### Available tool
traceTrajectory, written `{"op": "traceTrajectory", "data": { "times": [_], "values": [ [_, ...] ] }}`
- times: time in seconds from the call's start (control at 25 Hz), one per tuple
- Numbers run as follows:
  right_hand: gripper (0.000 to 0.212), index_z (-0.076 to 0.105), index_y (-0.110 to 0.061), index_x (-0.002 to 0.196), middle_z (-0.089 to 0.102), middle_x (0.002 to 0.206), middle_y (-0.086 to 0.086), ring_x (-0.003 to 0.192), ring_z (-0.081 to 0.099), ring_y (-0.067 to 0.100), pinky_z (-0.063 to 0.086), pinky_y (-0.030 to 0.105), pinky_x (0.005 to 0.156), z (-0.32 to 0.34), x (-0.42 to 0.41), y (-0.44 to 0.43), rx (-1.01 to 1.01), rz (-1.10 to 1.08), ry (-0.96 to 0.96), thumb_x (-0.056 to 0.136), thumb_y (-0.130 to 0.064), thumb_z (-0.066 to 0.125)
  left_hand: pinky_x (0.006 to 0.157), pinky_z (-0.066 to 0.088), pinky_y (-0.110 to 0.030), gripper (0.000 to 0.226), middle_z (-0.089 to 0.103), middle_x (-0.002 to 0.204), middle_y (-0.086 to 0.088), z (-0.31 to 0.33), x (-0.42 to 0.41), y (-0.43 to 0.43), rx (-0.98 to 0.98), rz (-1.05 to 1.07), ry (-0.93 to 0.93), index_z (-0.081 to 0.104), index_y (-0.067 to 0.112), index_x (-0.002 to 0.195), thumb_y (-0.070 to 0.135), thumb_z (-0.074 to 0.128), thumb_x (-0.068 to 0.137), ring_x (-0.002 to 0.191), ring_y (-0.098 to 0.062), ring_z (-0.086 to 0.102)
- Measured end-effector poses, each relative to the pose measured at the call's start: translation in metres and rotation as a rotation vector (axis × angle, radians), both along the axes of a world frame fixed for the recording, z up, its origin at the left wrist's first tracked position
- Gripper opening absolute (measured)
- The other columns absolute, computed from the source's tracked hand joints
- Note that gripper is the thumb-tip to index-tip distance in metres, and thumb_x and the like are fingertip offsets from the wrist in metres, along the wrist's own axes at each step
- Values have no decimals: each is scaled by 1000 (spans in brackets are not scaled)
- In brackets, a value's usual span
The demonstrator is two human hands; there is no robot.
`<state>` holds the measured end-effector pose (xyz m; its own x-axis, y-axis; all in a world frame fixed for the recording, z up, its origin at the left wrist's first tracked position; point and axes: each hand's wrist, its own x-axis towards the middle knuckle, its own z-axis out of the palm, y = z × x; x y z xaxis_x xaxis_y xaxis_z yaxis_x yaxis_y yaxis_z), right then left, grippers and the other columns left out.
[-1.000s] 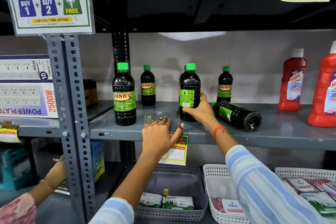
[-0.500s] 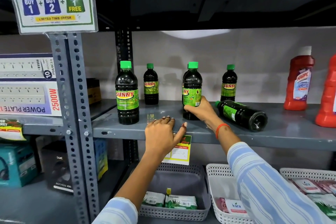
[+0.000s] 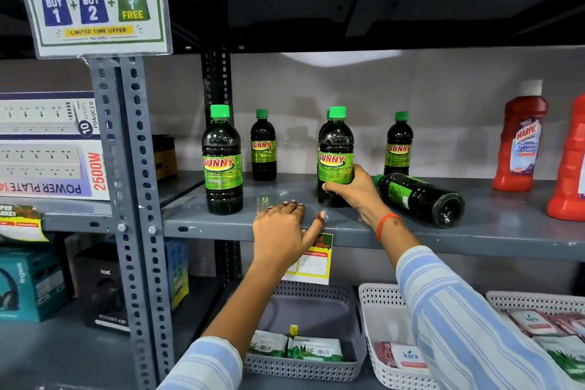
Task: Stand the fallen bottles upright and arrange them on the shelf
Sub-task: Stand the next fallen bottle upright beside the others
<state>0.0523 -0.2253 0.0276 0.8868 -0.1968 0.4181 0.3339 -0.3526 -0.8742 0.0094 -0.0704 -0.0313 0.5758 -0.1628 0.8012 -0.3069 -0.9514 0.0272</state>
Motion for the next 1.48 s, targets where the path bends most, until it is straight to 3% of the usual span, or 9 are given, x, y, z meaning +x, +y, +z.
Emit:
{"op": "traceTrajectory", "data": {
  "times": [0.2, 0.32, 0.48, 0.64, 0.8, 0.96, 1.08, 1.2, 1.48],
  "values": [
    [37, 62, -13, 105, 68, 101, 6, 90, 63, 18, 53, 27, 79, 1, -14, 0, -3, 131, 14, 71, -9, 76, 66, 51, -35, 65, 75, 83, -9, 0, 0, 1, 19, 3, 26, 73, 9, 81, 57, 30, 86, 79, -26, 70],
    [31, 59, -22, 94, 68, 97, 3, 95, 64, 20, 52, 31, 86, -2, -27, 3, 6, 232, 13, 72, -7, 76, 76, 45, -35, 75, 71, 104, -10, 2, -2, -1, 36, 50, 59, 65, 9, 105, 65, 18, 86, 97, -25, 65],
    [38, 58, -20, 106, 68, 112, 7, 107, 64, 22, 50, 34, 97, -4, -38, 4, -20, 299, 32, 73, -13, 77, 114, 16, -42, 92, 33, 150, -15, -2, -3, -4, 24, 69, 34, 23, 2, 144, 70, 7, 83, 139, -23, 29],
    [43, 56, -7, 122, 64, 108, 3, 101, 60, 15, 47, 7, 81, 9, -53, -8, 26, 99, -174, 85, -25, 67, 116, -4, -48, 86, 1, 156, -15, 0, -10, -26, -26, 50, -85, 2, 1, 146, 63, 21, 90, 144, -25, -2],
    [39, 61, -3, 115, 64, 115, 17, 109, 58, 33, 45, 35, 94, 24, -57, -53, -482, -404, -302, 84, -27, 63, 116, -2, -40, 75, 7, 156, -13, 3, -13, -65, 21, -69, -120, 6, 4, 147, 50, 29, 92, 144, -23, 5],
    [55, 60, -5, 112, 62, 118, 19, 112, 55, 37, 47, 38, 87, 27, -61, -99, -851, -554, 208, 75, -45, 69, 116, 14, -38, 67, 24, 153, -14, 5, -11, -106, 67, -217, -87, 20, 2, 145, 42, 29, 92, 142, -22, 19],
    [59, 60, -9, 108, 64, 115, 16, 106, 61, 35, 46, 33, 77, 28, -59, -108, -811, -481, 339, 66, -49, 73, 89, 47, -39, 60, 60, 127, -16, 8, -12, -122, 115, -167, 40, 51, 4, 126, 47, 27, 93, 117, -29, 55],
    [56, 61, -6, 106, 65, 115, 18, 107, 60, 37, 45, 33, 76, 26, -55, -109, -774, -542, 245, 70, -48, 71, 60, 42, -33, 55, 71, 91, -15, 11, -15, -124, 151, -135, 93, 66, 6, 90, 49, 31, 95, 84, -32, 65],
    [68, 40, -6, 125, 59, 120, 13, 107, 58, 29, 48, 37, 87, -2, -41, -117, -42, -295, -24, 78, -44, 70, 57, 38, -32, 56, 71, 87, -12, 11, -19, -122, 193, -146, 80, 66, 9, 84, 49, 29, 95, 78, -30, 66]
  ]
}}
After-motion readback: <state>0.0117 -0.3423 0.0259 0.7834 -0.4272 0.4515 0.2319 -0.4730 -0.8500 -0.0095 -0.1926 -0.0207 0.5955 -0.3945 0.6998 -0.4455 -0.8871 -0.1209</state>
